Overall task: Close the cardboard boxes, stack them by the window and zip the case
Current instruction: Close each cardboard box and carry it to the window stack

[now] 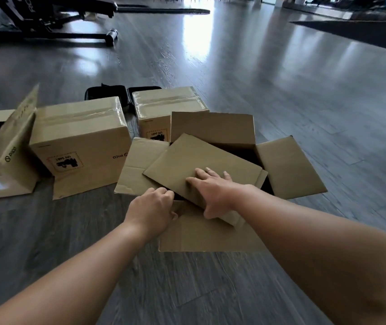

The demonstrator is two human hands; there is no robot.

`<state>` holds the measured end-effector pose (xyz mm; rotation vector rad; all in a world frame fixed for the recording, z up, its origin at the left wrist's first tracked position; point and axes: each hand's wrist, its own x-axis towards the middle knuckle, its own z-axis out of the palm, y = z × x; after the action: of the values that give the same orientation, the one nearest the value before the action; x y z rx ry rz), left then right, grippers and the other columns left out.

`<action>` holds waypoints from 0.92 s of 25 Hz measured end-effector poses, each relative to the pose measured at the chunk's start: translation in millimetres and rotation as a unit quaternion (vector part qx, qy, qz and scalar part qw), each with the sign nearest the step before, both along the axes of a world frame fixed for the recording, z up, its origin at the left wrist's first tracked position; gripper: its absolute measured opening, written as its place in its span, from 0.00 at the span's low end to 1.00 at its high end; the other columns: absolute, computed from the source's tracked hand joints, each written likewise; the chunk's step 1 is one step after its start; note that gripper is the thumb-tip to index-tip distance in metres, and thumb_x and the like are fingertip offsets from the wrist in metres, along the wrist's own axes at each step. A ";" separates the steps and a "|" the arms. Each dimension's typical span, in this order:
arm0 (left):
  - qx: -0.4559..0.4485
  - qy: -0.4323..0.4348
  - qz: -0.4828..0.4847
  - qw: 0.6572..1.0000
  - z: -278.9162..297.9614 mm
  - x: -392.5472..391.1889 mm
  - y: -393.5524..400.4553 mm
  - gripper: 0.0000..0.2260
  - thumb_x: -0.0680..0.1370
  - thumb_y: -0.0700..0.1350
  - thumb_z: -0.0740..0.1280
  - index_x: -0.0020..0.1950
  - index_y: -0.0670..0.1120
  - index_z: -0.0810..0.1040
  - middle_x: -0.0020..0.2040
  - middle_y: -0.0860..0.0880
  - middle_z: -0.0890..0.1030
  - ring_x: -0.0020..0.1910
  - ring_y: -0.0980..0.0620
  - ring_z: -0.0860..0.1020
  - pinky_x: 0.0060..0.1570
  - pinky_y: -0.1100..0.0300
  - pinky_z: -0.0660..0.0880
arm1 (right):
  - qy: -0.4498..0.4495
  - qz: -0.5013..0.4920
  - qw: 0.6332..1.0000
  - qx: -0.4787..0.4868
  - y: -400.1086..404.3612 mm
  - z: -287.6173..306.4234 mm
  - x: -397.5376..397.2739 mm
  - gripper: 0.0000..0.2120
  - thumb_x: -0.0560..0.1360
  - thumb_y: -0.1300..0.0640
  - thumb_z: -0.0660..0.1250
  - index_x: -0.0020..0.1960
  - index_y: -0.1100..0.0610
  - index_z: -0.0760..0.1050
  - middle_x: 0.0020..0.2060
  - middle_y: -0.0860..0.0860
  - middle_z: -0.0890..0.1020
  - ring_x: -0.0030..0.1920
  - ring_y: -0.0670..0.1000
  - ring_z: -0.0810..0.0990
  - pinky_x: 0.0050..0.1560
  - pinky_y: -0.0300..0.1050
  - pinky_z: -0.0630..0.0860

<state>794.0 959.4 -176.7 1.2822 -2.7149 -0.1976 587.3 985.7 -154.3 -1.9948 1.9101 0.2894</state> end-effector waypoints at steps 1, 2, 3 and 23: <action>-0.024 -0.016 -0.012 1.000 -0.5 0.9 0.1 0.11 0.76 0.55 0.68 0.48 0.52 0.71 0.50 0.54 0.76 0.53 0.49 0.75 0.41 0.55 0.72 | -0.004 0.009 1.000 0.001 4.4 1.8 -6.8 0.48 0.68 0.56 0.71 0.81 0.45 0.49 0.81 0.51 0.46 0.81 0.57 0.41 0.75 0.72 0.45; -0.045 -0.036 -0.026 0.998 -0.6 2.2 -0.2 0.10 0.77 0.56 0.67 0.51 0.51 0.72 0.51 0.54 0.76 0.53 0.49 0.75 0.40 0.55 0.72 | -0.005 0.016 1.000 0.000 8.7 4.0 -13.7 0.48 0.68 0.59 0.70 0.80 0.42 0.50 0.81 0.49 0.46 0.81 0.55 0.41 0.75 0.71 0.45; -0.062 -0.053 -0.040 0.996 -0.6 4.5 -1.2 0.11 0.78 0.56 0.66 0.53 0.51 0.72 0.52 0.54 0.76 0.52 0.49 0.76 0.39 0.55 0.72 | -0.004 0.020 1.000 0.000 12.0 6.5 -20.3 0.47 0.68 0.61 0.68 0.80 0.39 0.50 0.81 0.48 0.47 0.81 0.55 0.41 0.75 0.70 0.46; -0.101 -0.134 -0.039 0.985 16.5 82.2 -17.7 0.09 0.81 0.56 0.60 0.55 0.53 0.74 0.50 0.55 0.79 0.47 0.54 0.79 0.43 0.59 0.78 | 0.031 0.021 0.999 -0.018 2.2 -26.6 2.6 0.35 0.76 0.31 0.62 0.78 0.42 0.60 0.80 0.52 0.58 0.78 0.59 0.59 0.69 0.67 0.63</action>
<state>876.2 941.7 -160.2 1.2245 -2.9130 0.2565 589.8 987.9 -180.9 -2.0730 1.9260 0.3328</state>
